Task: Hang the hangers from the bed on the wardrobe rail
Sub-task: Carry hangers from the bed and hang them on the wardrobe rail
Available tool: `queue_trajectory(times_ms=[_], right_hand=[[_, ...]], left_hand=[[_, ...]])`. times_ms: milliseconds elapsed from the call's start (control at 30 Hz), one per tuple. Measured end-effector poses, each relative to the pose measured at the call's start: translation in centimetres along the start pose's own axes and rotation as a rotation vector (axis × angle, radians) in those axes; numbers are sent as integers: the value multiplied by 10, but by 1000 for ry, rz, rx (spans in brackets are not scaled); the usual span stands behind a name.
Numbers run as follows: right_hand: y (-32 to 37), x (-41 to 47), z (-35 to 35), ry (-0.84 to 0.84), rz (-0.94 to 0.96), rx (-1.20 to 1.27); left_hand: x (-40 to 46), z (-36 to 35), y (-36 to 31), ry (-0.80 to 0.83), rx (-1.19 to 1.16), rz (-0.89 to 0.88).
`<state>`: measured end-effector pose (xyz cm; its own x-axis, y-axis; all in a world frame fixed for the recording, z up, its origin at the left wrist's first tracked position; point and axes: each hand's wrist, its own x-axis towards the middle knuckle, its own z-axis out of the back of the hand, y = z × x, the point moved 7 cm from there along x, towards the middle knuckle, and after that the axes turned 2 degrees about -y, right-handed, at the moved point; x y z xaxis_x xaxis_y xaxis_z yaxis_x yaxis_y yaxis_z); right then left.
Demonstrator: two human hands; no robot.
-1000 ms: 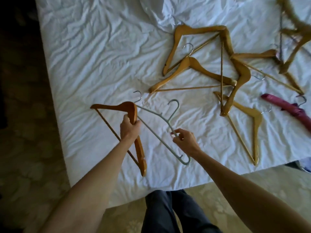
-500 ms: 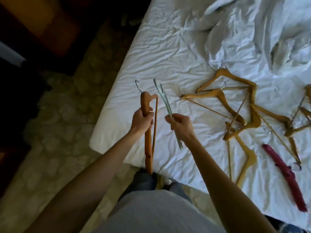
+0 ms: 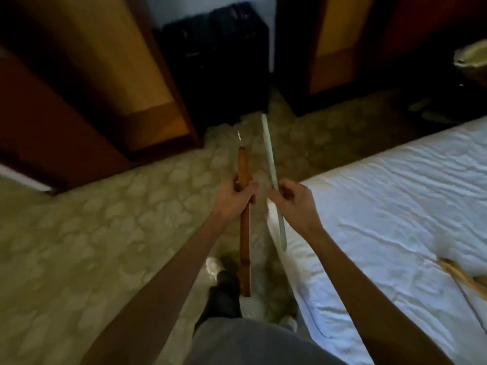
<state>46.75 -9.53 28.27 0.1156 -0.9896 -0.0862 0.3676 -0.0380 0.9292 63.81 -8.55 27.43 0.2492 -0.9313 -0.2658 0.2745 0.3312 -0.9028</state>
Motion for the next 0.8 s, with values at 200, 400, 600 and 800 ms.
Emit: queue_trajectory(times_ms=[200,400,600,800], right_hand=[[92,62,-179,243,127,-49],[183,119,-335,323,169,-1],[249,184,-431,299,178,28],[282,270,-494,289,192,-6]], left_hand=[[27,186,43,-243,-70,26],[90,356,61,-411,-63,-7],[162,479,57,-473,-104,-51],[259,539,55,-430,-136,-65]])
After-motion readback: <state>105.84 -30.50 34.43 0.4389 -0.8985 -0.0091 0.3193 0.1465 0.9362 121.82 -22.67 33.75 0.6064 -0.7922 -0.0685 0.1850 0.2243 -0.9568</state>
